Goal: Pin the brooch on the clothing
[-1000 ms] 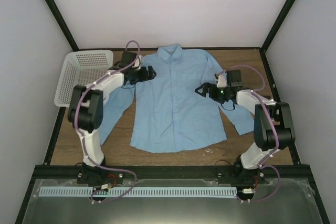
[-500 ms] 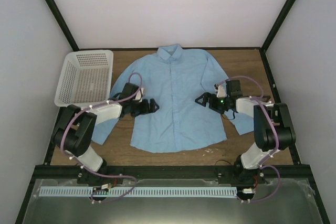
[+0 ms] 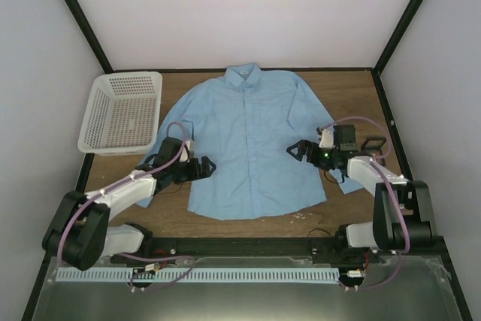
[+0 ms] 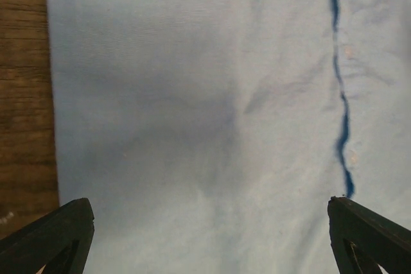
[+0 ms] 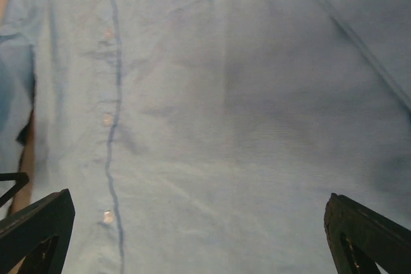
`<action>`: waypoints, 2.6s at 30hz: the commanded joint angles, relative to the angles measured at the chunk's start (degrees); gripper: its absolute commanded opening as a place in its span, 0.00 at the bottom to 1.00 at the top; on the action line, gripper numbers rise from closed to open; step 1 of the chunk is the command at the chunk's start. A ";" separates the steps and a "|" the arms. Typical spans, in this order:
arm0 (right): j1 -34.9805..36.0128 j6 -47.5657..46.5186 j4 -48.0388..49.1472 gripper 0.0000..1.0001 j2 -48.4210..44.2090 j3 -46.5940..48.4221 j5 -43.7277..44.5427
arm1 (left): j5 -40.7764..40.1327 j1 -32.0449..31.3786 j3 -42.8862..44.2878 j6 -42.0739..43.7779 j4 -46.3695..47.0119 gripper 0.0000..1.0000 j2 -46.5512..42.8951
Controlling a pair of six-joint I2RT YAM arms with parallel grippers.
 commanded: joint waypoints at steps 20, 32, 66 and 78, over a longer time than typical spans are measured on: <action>-2.54 13.51 -14.92 1.00 -18.39 -8.87 8.27 | -0.84 -7.48 -16.34 -14.26 -8.64 1.00 -18.21; -3.08 9.57 -19.53 1.00 -18.82 10.51 23.72 | -3.40 -7.43 7.02 -1.28 -11.14 1.00 -27.23; -24.58 -7.07 -5.92 0.86 3.69 10.59 39.86 | 4.15 -6.95 30.82 9.76 -23.47 1.00 -13.26; -28.53 -8.30 -2.09 0.74 8.15 9.66 32.94 | 6.20 -6.95 30.70 6.56 -22.71 1.00 -12.30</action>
